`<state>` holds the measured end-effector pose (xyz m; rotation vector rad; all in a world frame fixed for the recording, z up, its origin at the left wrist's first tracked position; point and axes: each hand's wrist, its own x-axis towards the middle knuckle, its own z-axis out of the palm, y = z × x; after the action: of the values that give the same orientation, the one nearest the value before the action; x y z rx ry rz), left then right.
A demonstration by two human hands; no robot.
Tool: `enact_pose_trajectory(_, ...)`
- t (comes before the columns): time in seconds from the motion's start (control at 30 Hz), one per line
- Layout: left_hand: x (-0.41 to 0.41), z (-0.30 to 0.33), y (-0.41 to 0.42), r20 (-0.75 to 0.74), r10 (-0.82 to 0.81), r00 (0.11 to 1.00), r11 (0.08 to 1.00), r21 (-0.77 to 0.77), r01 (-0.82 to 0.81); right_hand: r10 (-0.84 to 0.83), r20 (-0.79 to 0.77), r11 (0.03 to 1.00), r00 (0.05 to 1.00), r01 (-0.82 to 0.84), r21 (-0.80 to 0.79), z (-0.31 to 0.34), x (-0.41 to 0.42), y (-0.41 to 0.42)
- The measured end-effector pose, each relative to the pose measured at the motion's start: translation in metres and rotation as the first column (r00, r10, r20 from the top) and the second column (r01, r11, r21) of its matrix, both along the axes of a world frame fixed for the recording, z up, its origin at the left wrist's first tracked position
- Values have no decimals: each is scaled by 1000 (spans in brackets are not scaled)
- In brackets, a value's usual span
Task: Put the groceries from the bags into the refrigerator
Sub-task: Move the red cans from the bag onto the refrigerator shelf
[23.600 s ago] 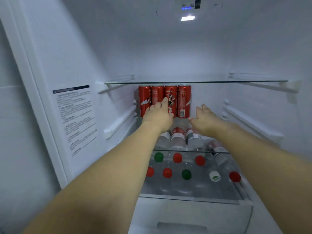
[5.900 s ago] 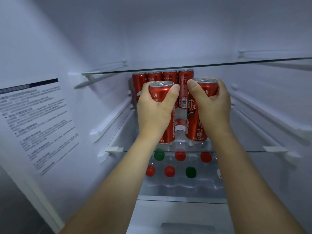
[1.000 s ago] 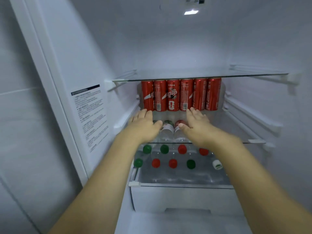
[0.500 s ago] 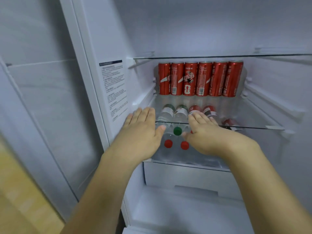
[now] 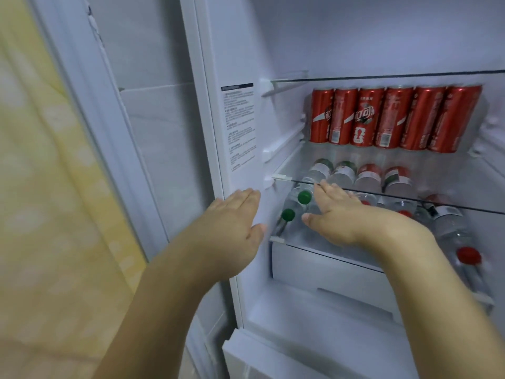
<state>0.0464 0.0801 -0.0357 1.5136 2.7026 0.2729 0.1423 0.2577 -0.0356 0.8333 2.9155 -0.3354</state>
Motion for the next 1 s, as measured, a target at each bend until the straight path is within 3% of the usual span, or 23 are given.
enact_pose_trajectory(0.27,6,-5,-66,33,147,989,989,-16,-147,149,-34,989,988,-149,8,0,-11,-63)
enact_pose_trajectory(0.53,21,3,-141,-40,350,936,936,48,-348,319,-13,948,948,-319,10,5,-15,-132)
enact_pose_trajectory(0.87,48,6,-225,-75,579,812,814,7,-580,539,-42,842,841,-540,-17,5,-37,-217)
enact_pose_trajectory(1.0,60,9,-254,-84,655,751,753,0,-658,589,-70,797,805,-593,-115,8,-41,-248)
